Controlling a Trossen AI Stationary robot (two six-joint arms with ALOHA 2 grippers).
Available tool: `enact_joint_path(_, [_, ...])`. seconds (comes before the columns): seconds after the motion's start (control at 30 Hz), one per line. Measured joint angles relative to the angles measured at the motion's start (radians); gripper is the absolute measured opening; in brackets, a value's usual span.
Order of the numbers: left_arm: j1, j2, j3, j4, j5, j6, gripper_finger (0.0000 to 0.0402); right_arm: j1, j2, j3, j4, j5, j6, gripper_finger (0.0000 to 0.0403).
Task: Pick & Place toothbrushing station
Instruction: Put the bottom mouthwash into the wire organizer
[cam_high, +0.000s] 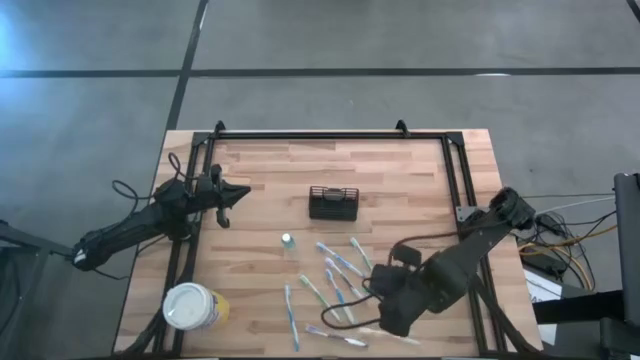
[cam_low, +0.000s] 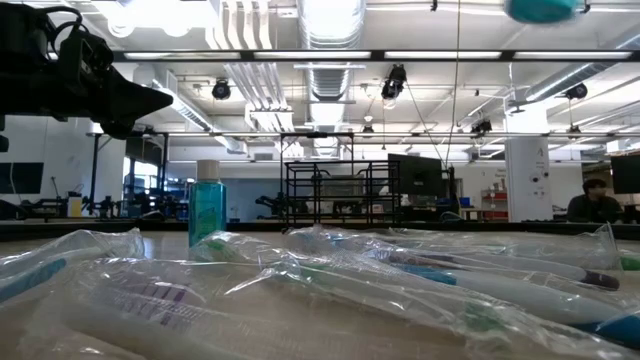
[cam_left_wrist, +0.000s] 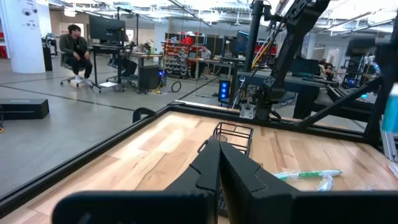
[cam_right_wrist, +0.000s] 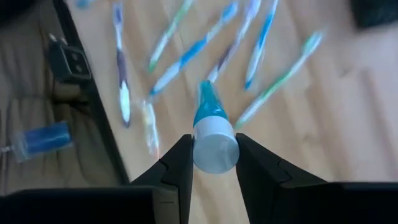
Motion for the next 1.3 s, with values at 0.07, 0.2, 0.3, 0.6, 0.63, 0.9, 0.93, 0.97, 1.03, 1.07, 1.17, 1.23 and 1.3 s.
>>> enact_joint_path(0.07, [0.000, 0.000, 0.000, 0.000, 0.000, 0.000, 0.0014, -0.001, -0.004, 0.037, -0.017, 0.037, -0.073, 0.0090])
enact_joint_path(0.2, [0.000, 0.000, 0.000, 0.000, 0.000, -0.001, 0.0014, 0.000, -0.004, 0.112, -0.121, 0.064, -0.162, 0.0090])
enact_joint_path(0.3, [0.000, 0.000, 0.000, -0.001, 0.000, -0.006, 0.0014, 0.000, -0.023, 0.140, -0.180, 0.092, -0.175, 0.0090])
enact_joint_path(0.6, [0.000, 0.004, 0.000, -0.008, -0.002, -0.017, 0.0014, 0.005, -0.285, 0.013, -0.175, 0.269, -0.176, 0.0090])
enact_joint_path(0.63, [0.000, 0.005, 0.000, -0.008, -0.002, -0.019, 0.0014, 0.005, -0.325, -0.023, -0.177, 0.281, -0.163, 0.0090])
enact_joint_path(0.9, [0.000, 0.006, 0.000, -0.012, -0.002, -0.042, 0.0014, 0.005, -0.605, -0.353, -0.140, 0.357, -0.079, 0.0090])
enact_joint_path(0.93, [0.000, 0.007, 0.000, -0.014, -0.002, -0.049, 0.0014, 0.005, -0.638, -0.397, -0.117, 0.358, -0.079, 0.0090])
enact_joint_path(0.97, [0.000, 0.007, 0.000, -0.014, -0.002, -0.055, 0.0014, 0.005, -0.671, -0.441, -0.087, 0.360, -0.083, 0.0090])
enact_joint_path(1.03, [0.000, 0.007, 0.000, -0.015, -0.001, -0.061, 0.0014, 0.005, -0.733, -0.531, -0.018, 0.361, -0.104, 0.0089])
enact_joint_path(1.07, [0.000, 0.007, 0.000, -0.015, -0.001, -0.064, 0.0014, 0.005, -0.761, -0.576, 0.021, 0.361, -0.116, 0.0089])
enact_joint_path(1.17, [0.000, 0.007, 0.000, -0.016, -0.001, -0.081, 0.0014, 0.005, -0.852, -0.711, 0.131, 0.361, -0.144, 0.0089])
enact_joint_path(1.23, [0.000, 0.007, 0.000, -0.016, -0.001, -0.087, 0.0014, 0.005, -0.914, -0.796, 0.210, 0.360, -0.155, 0.0089])
enact_joint_path(1.3, [0.000, 0.007, 0.000, -0.016, -0.001, -0.092, 0.0014, 0.005, -0.963, -0.873, 0.271, 0.346, -0.167, 0.0089])
